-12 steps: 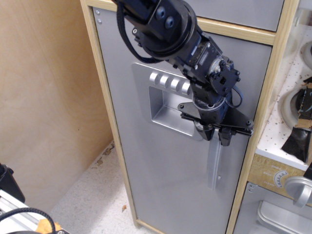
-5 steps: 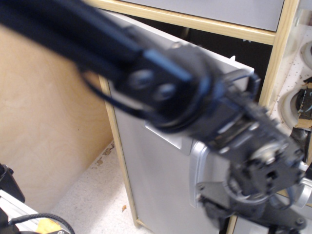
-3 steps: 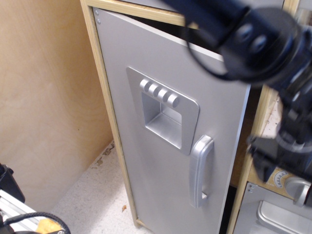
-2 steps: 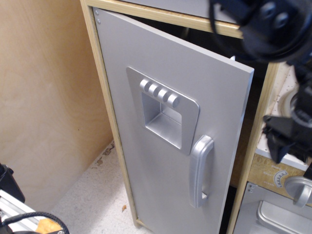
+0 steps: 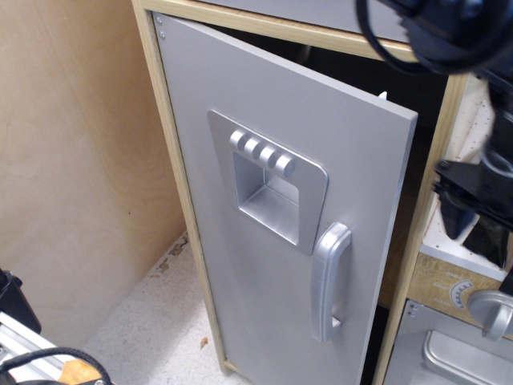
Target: Open fridge
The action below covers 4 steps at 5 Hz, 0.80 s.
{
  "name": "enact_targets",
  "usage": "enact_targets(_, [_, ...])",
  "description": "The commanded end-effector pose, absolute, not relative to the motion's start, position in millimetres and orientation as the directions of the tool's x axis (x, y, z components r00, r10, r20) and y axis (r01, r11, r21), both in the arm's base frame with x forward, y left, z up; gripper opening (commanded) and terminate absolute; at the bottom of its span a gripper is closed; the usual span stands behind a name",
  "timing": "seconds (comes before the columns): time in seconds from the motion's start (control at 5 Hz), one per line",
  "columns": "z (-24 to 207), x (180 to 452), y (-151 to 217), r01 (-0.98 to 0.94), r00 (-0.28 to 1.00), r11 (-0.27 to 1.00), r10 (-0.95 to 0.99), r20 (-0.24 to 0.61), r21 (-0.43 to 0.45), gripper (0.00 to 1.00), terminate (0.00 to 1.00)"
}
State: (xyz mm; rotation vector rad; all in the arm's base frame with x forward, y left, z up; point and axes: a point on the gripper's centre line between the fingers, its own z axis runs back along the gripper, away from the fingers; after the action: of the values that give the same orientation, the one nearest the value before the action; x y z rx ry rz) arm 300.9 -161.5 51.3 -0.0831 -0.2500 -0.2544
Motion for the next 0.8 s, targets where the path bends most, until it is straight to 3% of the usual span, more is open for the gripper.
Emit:
enact_targets(0.0, [61, 295, -140, 0.199, 0.950, 0.980, -0.190, 0.250, -0.014, 1.00, 0.00])
enact_targets(0.6, [64, 231, -132, -0.010, 0.990, 1.000, 0.012, 0.139, -0.020, 1.00, 0.00])
